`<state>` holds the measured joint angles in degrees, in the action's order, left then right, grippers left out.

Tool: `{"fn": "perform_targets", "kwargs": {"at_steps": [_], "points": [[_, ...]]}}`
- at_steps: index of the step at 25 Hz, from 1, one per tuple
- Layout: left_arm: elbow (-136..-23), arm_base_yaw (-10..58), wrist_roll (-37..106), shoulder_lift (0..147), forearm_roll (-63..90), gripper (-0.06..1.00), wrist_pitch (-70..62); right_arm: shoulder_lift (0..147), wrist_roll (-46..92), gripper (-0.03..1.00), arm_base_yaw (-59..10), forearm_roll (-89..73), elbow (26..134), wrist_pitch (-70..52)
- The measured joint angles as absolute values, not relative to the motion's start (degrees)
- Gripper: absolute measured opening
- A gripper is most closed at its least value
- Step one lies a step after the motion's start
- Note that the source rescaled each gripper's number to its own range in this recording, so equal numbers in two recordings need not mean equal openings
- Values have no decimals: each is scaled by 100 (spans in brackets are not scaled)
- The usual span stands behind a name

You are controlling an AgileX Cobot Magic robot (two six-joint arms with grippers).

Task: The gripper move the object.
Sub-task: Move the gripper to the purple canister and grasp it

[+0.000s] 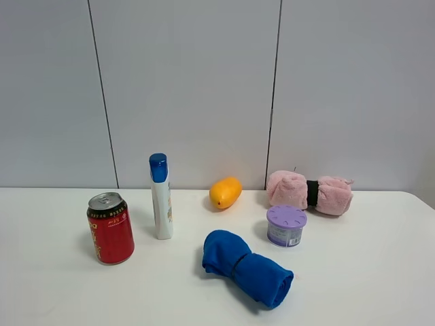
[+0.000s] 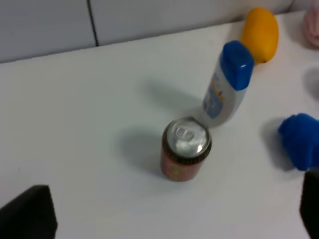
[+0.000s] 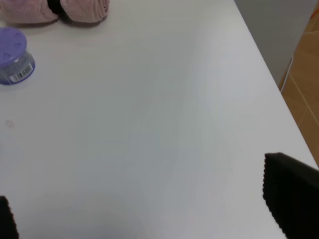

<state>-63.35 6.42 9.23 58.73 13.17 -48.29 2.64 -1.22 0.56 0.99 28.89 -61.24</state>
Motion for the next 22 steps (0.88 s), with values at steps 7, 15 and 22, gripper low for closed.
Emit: {"fn": "perform_targets", "kwargs": {"at_steps": [7,15,22], "points": [[-7375,1566,937,7123,1317,100,-4476,264,-122,100,56,99,2889,-6124],[-8571,2775,1002,8327,999,100,-4472,264,-122,100,56,99,2889,-6124],[-8851,3776,1006,9153,573,100,-4400,264,-122,100,56,99,2889,-6124]]}}
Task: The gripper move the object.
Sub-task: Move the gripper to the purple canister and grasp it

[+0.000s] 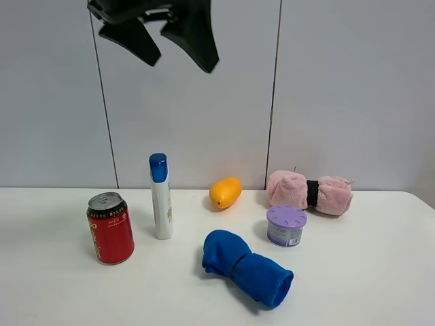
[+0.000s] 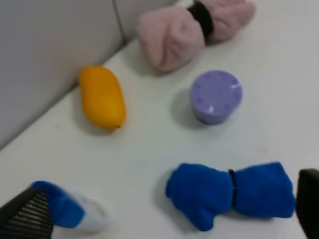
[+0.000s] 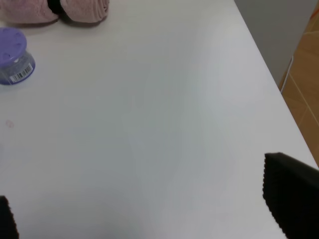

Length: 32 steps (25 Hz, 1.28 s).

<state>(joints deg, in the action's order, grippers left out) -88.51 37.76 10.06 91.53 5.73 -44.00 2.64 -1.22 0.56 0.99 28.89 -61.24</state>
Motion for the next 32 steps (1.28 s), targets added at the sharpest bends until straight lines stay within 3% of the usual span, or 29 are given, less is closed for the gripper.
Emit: {"fn": "perform_targets", "kwargs": {"at_steps": [9,32], "points": [[-8858,4600,911,9916,551,100,-3737,264,-122,100,56,99,2889,-6124],[-8858,4623,872,11912,546,100,-1083,264,-122,100,56,99,2889,-6124]]}}
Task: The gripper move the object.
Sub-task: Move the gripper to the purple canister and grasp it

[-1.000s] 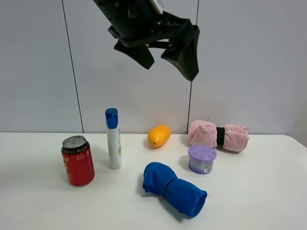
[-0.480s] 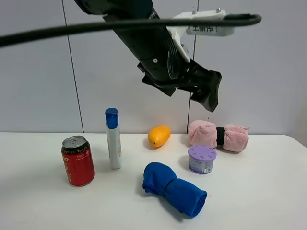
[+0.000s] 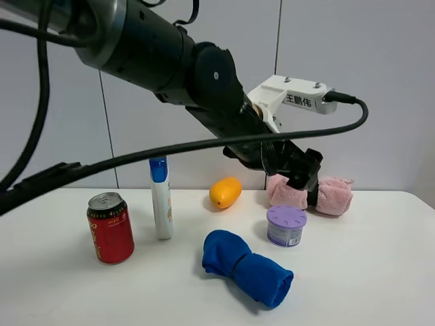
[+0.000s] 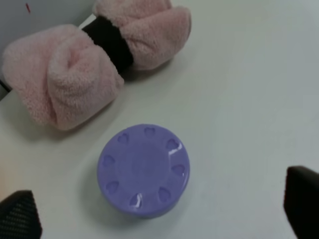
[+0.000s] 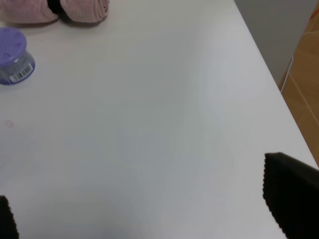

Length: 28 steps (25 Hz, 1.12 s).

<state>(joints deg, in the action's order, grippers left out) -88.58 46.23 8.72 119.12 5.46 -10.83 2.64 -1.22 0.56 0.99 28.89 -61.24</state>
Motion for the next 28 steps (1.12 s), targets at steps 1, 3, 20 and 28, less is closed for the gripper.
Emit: {"fn": "perform_targets", "kwargs": {"at_steps": [1,3,20,28], "points": [[-8860,4617,872,11963,546,100,-1017,264,-122,100,56,99,2889,-6124],[-8924,4606,872,12110,546,100,-978,264,-122,100,56,99,2889,-6124],[-10915,4417,868,13482,624,100,-2288,264,-122,100,56,99,2889,-6124],[-11480,4417,868,13987,709,100,-2625,264,-122,100,56,99,2889,-6124]]}}
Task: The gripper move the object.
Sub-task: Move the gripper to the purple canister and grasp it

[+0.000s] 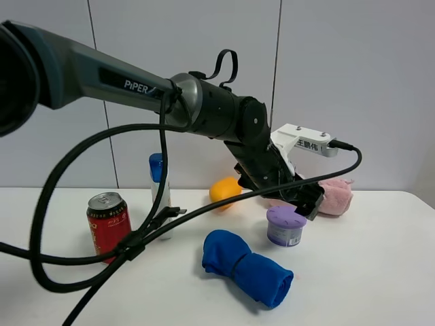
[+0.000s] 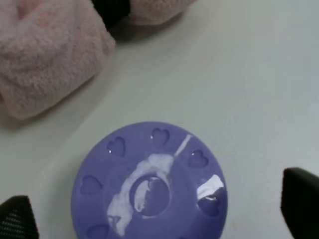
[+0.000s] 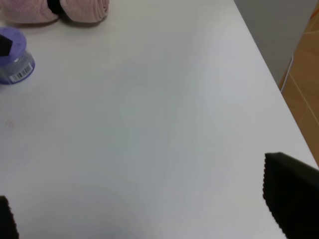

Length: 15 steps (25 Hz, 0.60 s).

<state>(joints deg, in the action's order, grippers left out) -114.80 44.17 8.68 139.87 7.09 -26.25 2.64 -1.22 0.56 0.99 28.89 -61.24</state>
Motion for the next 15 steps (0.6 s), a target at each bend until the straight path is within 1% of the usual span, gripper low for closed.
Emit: {"fn": "perform_targets", "kwargs": {"at_steps": [12,15], "points": [[-11529,4417,868,14354,725,100,-2586,264,-122,100,56,99,2889,-6124],[-11529,4417,895,14399,725,100,-2389,264,-122,100,56,99,2889,-6124]]}}
